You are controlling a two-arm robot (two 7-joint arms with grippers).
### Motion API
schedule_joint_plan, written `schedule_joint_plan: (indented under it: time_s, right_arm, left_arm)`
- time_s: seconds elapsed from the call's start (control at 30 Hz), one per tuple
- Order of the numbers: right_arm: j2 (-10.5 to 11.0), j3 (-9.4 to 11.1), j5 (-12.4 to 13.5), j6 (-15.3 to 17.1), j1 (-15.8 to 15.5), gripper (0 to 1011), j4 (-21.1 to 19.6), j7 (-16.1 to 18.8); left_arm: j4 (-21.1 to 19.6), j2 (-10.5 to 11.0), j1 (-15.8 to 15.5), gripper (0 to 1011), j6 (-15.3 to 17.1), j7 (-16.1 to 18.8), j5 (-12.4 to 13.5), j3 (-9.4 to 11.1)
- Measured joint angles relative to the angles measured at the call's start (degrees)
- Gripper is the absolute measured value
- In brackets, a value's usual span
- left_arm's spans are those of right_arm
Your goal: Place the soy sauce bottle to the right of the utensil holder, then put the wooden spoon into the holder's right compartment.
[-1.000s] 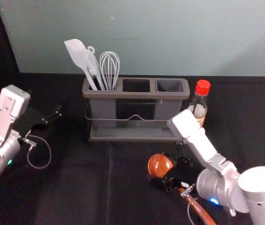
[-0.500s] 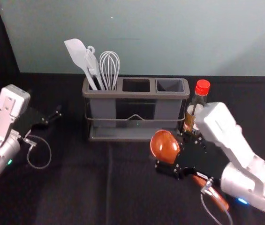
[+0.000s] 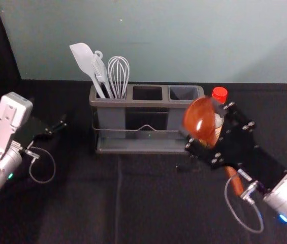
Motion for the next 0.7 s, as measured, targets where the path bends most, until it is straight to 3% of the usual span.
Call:
schedule_joint_plan:
  time_s: [0.13, 0.2, 0.33, 0.7]
  right_arm:
    - [-1.8, 1.0, 1.8, -8.5, -0.5, 837, 1.4, -2.1]
    - [-2.3, 1.2, 2.2, -10.1, -0.5, 837, 1.7, -2.5]
    - [-3.3, 1.7, 2.1, -11.1, -0.5, 838, 2.0, -3.7]
    - [-3.1, 1.5, 2.1, -11.1, -0.4, 837, 2.0, -3.5]
  left_arm:
    - [0.0, 0.0, 0.0, 1005, 0.0, 0.0, 0.0, 0.0]
    - [0.0, 0.0, 0.0, 1005, 0.0, 0.0, 0.0, 0.0]
    - [0.0, 0.0, 0.0, 1005, 0.0, 0.0, 0.0, 0.0]
    - [0.0, 0.0, 0.0, 1005, 0.0, 0.0, 0.0, 0.0]
